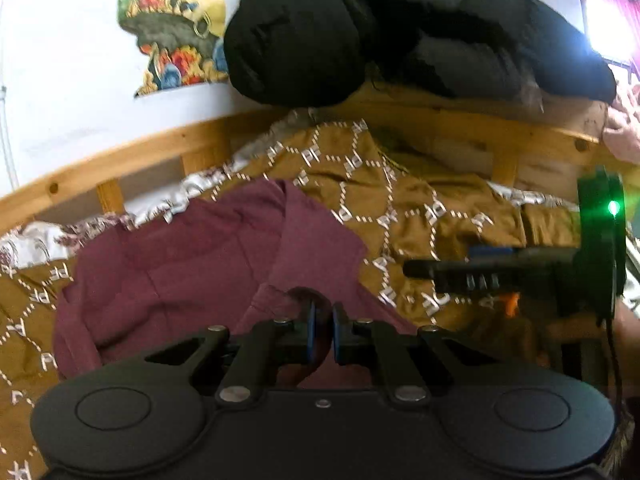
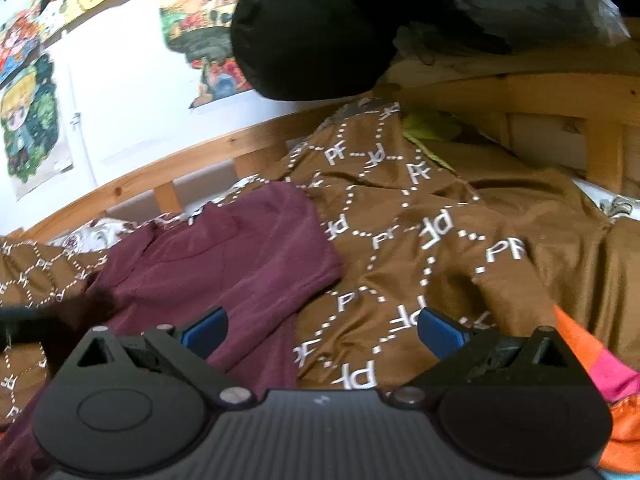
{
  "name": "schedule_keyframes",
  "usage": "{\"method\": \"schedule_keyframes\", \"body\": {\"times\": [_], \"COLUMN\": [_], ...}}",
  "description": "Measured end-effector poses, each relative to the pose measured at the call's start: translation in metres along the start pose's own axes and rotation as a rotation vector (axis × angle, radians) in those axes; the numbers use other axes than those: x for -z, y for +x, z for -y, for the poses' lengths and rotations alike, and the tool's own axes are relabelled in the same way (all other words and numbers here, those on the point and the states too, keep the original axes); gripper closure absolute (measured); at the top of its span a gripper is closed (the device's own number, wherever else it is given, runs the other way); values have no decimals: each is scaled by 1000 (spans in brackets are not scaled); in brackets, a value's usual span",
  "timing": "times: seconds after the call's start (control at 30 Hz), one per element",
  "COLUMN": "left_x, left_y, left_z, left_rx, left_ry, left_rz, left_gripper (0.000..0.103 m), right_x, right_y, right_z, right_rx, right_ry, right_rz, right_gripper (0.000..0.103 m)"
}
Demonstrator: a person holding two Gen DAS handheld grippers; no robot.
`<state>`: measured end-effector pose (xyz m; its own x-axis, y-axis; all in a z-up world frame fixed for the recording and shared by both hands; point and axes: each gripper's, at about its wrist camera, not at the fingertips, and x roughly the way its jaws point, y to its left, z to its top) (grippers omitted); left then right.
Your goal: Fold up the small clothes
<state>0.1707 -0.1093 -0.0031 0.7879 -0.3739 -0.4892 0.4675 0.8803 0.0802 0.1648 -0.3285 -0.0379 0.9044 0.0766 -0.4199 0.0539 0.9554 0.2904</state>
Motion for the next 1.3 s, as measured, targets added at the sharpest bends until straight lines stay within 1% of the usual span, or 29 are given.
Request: {"method": "schedule_keyframes", "body": {"times": [0.03, 0.07, 0.1, 0.13, 0.17, 0.2, 0.23, 0.27, 0.3, 0.33, 0.4, 0.43, 0.47, 0.53, 0.57, 0.6, 0.63, 0.73, 0.83, 0.87, 0.9, 0.97, 1.0, 1.03, 1.07, 1.13, 1.17, 1.23, 1.3], "left_x": [-1, 1, 1, -1, 0, 1, 2, 3, 4, 5, 7, 8, 9, 11, 13, 16, 18, 27, 34, 36, 38, 42, 44, 45, 46, 49, 50, 49, 48], "left_y": [-1, -1, -2, -2, -5, -6, -8, -10, -12, -14, -20, -24, -28, -33, -36, -38, -39, -41, -40, -39, -38, -39, -39, -40, -40, -41, -38, -33, -28], "left_z": [1, 3, 4, 4, 5, 5, 5, 4, 4, 2, -2, -5, -7, -14, -19, -24, -30, -54, -82, -93, -104, -128, -138, -146, -153, -164, -170, -182, -191], "left_rx": [1, 4, 9, 11, 15, 25, 37, 46, 51, 53, 50, 43, 30, -10, -35, -73, -119, -250, -389, -436, -482, -538, -553, -566, -580, -599, -601, -604, -606], "left_ry": [2, 4, 2, -1, -7, -12, -19, -29, -40, -50, -77, -88, -97, -113, -122, -132, -142, -196, -234, -246, -264, -307, -328, -348, -361, -387, -396, -410, -417], "left_rz": [-6, -9, -10, -10, -9, -15, -22, -28, -34, -39, -38, -30, -24, -22, -20, -21, -29, -66, -107, -122, -140, -166, -177, -187, -194, -201, -204, -210, -209], "left_gripper": [93, 90, 85, 82, 74, 61, 56, 46, 40, 37, 22, 21, 18, 14, 12, 8, 7, 5, 4, 4, 4, 4, 4, 4, 4, 4, 4, 4, 4], "right_x": [-1, -1, -2, -2, -3, -3, -3, -3, -3, -2, -1, -1, 0, 0, 0, 1, 1, 5, 10, 12, 14, 20, 23, 27, 31, 38, 40, 38, 27], "right_y": [1, 2, 2, 3, 4, 5, 5, 6, 6, 7, 7, 7, 6, 5, 3, 2, 2, 6, 16, 19, 22, 29, 33, 36, 37, 41, 40, 33, 25], "right_z": [2, 4, 5, 6, 8, 10, 11, 11, 11, 12, 11, 9, 7, 2, -2, -6, -11, -30, -49, -55, -63, -77, -81, -86, -89, -97, -97, -94, -85], "right_rx": [3, 4, 4, 4, 7, 11, 15, 19, 22, 23, 20, 19, 12, -33, -74, -130, -177, -317, -397, -405, -412, -421, -430, -443, -444, -441, -446, -452, -428], "right_ry": [6, 9, 11, 13, 14, 15, 16, 16, 15, 13, 3, -5, -14, -44, -62, -80, -97, -143, -157, -168, -187, -216, -220, -232, -249, -297, -301, -283, -209], "right_rz": [0, 0, 1, 1, 1, 2, 0, -2, -6, -8, -11, -11, -9, 0, 4, 2, -8, -75, -138, -145, -148, -167, -178, -191, -203, -228, -226, -193, -130], "right_gripper": [0, 0, 0, 0, 0, 0, 0, 0, 0, 0, 0, 0, 0, 0, 0, 0, 0, 3, 14, 19, 21, 29, 33, 46, 66, 89, 96, 98, 98]}}
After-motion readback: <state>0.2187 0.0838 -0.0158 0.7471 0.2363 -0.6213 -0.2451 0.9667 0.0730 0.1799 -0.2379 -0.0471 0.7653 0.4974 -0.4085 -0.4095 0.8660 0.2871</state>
